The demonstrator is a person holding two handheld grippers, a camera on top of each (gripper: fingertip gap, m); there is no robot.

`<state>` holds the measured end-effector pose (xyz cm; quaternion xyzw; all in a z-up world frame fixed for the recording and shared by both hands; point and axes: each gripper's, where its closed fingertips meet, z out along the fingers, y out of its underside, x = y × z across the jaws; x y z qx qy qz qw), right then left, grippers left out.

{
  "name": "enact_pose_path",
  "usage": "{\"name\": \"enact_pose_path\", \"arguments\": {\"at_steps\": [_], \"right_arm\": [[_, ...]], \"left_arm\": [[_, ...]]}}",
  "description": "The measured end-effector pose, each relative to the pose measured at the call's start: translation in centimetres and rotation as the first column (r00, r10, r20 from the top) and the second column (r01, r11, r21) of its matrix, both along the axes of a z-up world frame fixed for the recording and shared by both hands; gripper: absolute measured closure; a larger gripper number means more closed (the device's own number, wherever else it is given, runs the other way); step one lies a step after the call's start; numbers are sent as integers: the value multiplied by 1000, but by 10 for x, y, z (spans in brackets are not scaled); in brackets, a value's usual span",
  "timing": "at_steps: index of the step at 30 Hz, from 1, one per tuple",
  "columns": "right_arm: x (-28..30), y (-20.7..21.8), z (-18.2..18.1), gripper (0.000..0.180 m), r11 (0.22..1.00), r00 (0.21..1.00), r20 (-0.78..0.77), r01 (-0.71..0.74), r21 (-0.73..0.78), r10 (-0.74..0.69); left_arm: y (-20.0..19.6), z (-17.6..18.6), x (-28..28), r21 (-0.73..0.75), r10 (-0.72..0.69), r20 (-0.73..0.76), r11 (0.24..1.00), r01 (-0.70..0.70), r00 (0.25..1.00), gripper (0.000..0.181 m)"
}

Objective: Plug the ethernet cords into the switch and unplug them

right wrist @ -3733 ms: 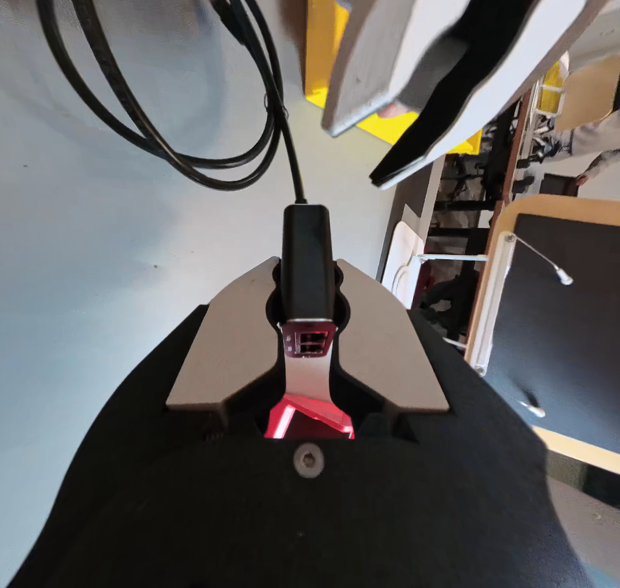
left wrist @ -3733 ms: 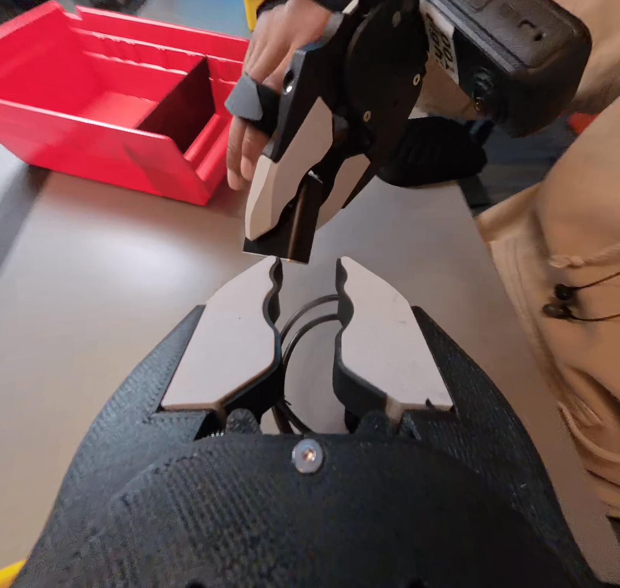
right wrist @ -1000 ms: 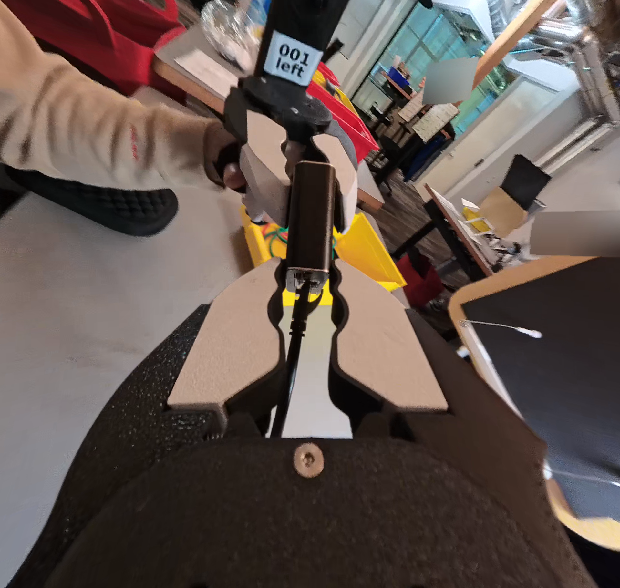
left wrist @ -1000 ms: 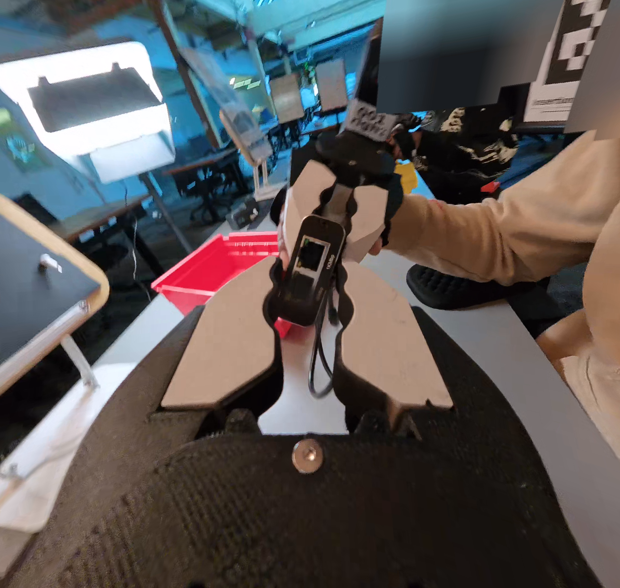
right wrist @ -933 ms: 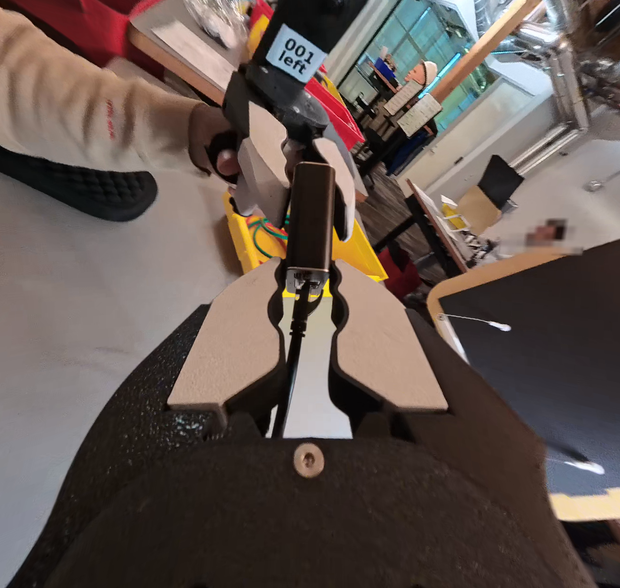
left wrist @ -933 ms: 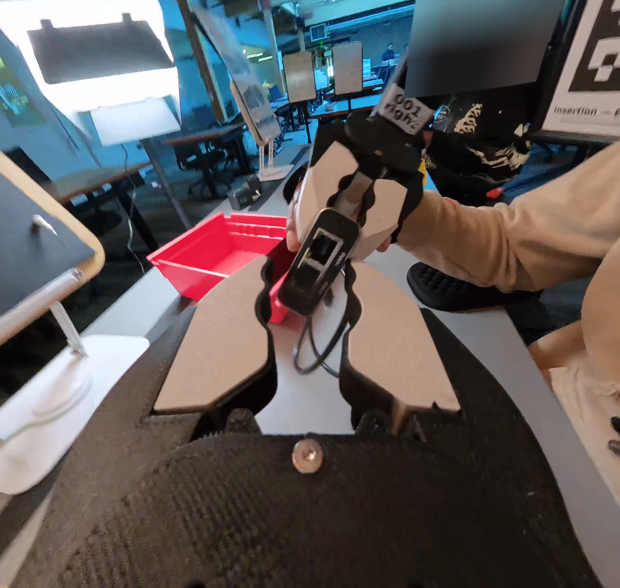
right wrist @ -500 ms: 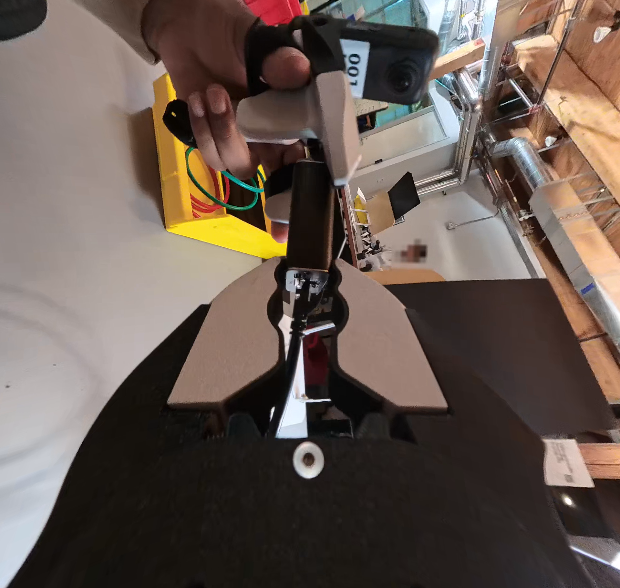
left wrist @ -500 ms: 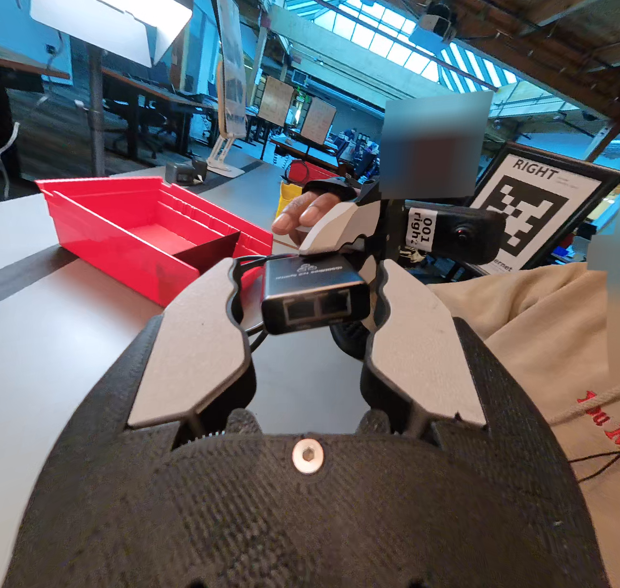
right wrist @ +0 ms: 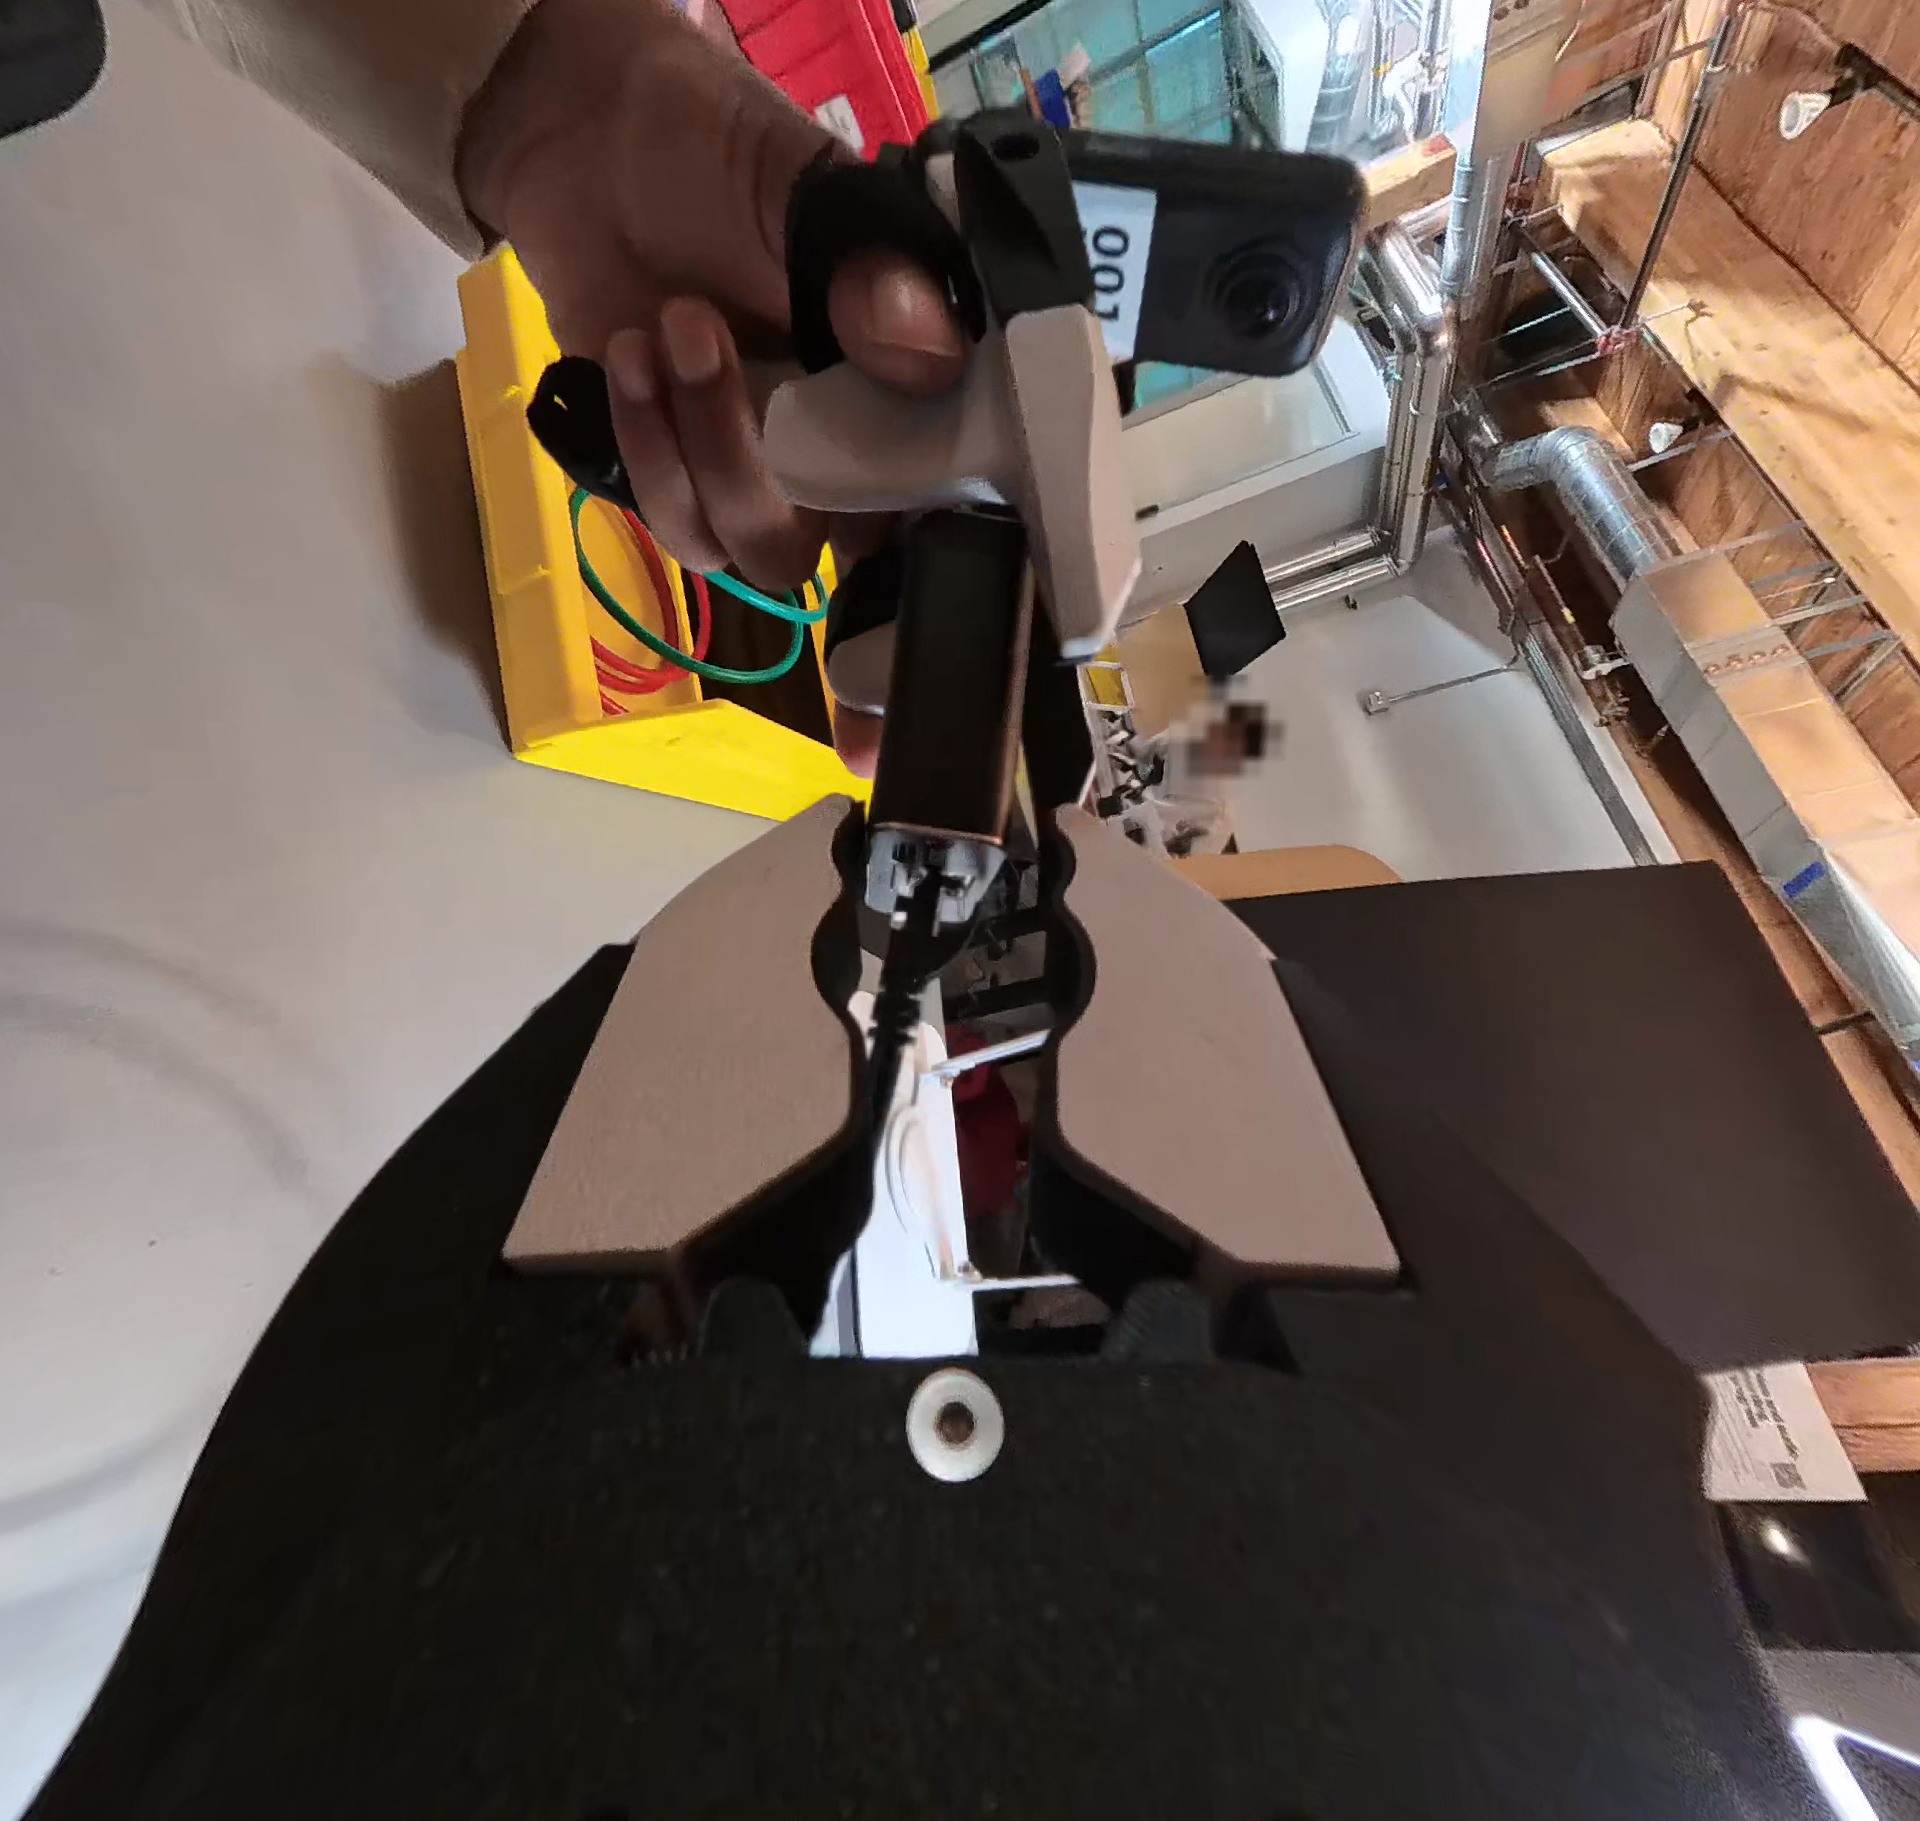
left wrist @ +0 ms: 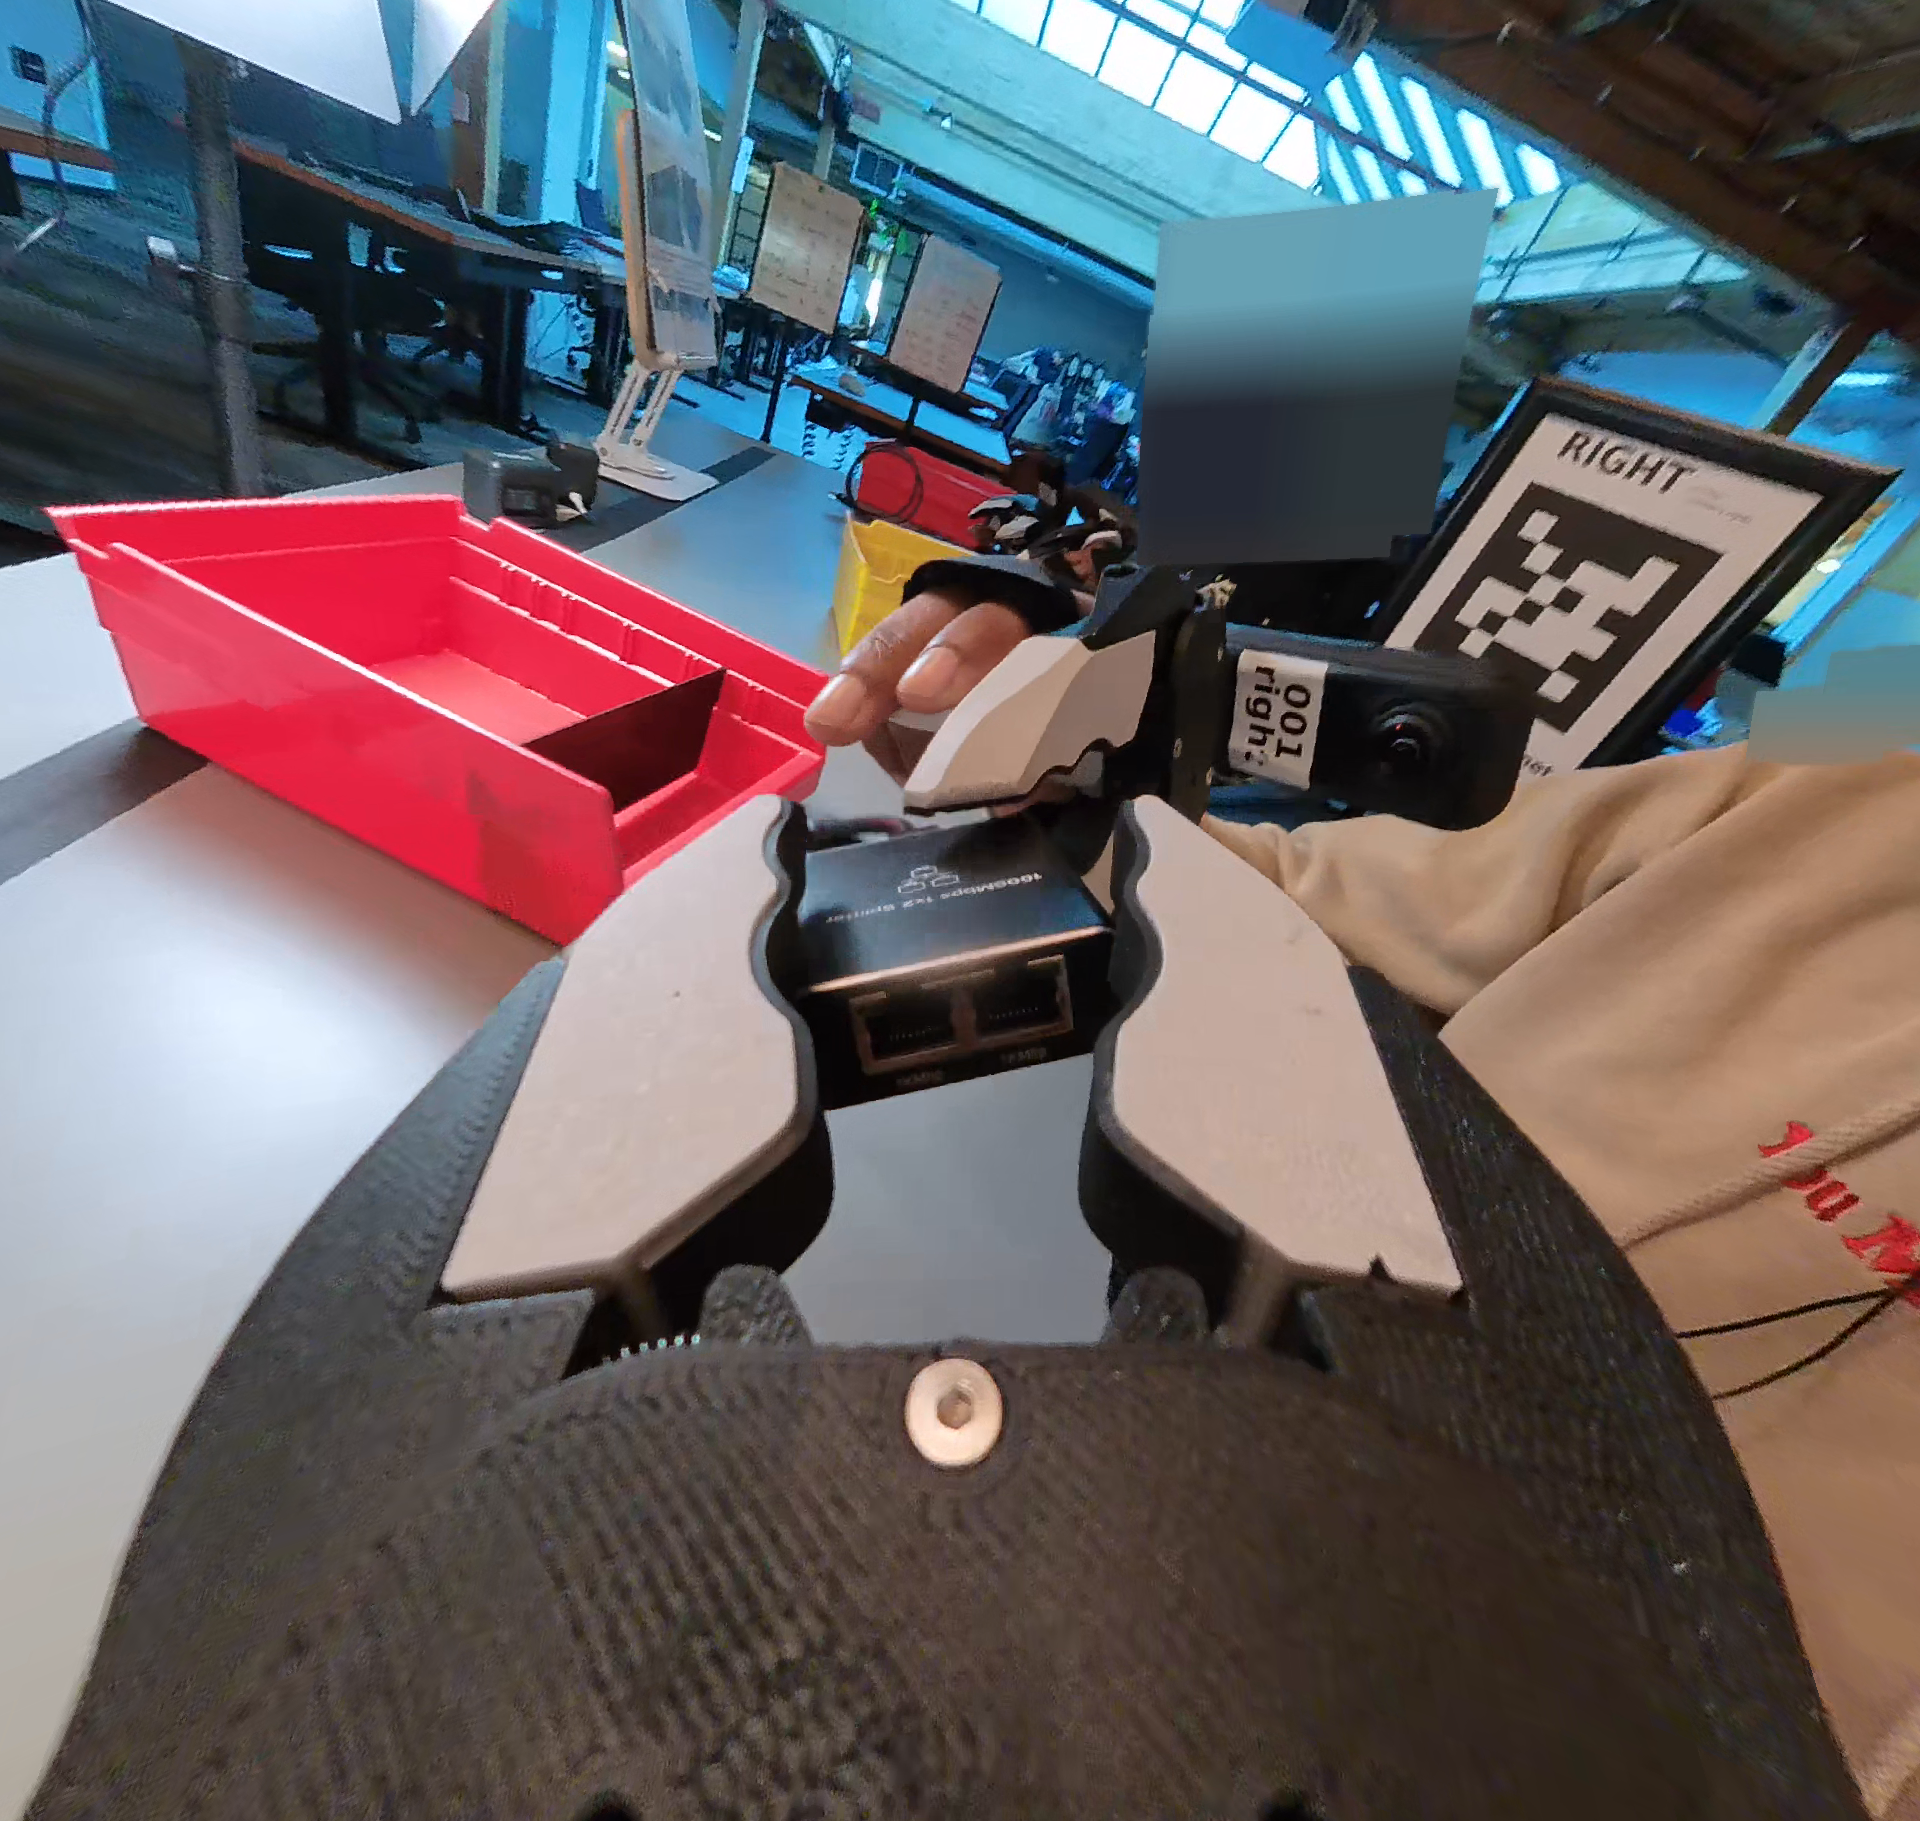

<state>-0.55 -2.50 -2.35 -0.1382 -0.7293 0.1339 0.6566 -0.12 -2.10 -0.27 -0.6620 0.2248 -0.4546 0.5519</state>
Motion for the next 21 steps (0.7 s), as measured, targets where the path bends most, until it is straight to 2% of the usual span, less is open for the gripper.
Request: {"name": "enact_pose_path", "arguments": {"at_steps": [5,6,7,8,9,10,11,14,17,20,21], "right_arm": [[-9,-3,-5,147,999,999,-41,32,25,-31],[-11,-4,-4,149,999,997,-62,38,31,-36],[-12,-4,-2,149,998,995,-92,49,32,-46],[-13,-2,-2,150,997,992,-104,72,39,-68],[-14,-1,-4,151,995,992,-96,85,56,-80],[-14,-2,-6,152,995,994,-85,76,61,-70],[-13,-1,-6,152,996,994,-82,73,58,-68],[-10,9,-2,153,990,990,-84,116,75,-109],[-9,23,-1,153,976,979,-83,195,101,-187],[-12,35,-6,153,951,962,-81,272,145,-262],[-14,38,-8,153,944,956,-81,290,154,-281]], "left_arm": [[0,1,-1,-14,-35,76,999,36,996,125],[-1,2,-1,-1,-38,80,999,38,996,135],[-1,5,-3,30,-27,98,999,24,995,181],[-1,9,-4,55,-22,131,998,15,991,181],[1,6,-3,40,-11,106,999,6,994,174],[5,-3,-2,5,18,33,1000,-18,999,147],[7,-8,-1,-5,41,-30,999,-42,999,128],[6,3,-10,47,108,-41,993,-106,993,128],[11,0,-24,65,212,-138,977,-205,967,118],[13,-10,-20,32,225,-216,974,-224,950,105],[13,-14,-17,19,218,-235,975,-220,947,106]]}}
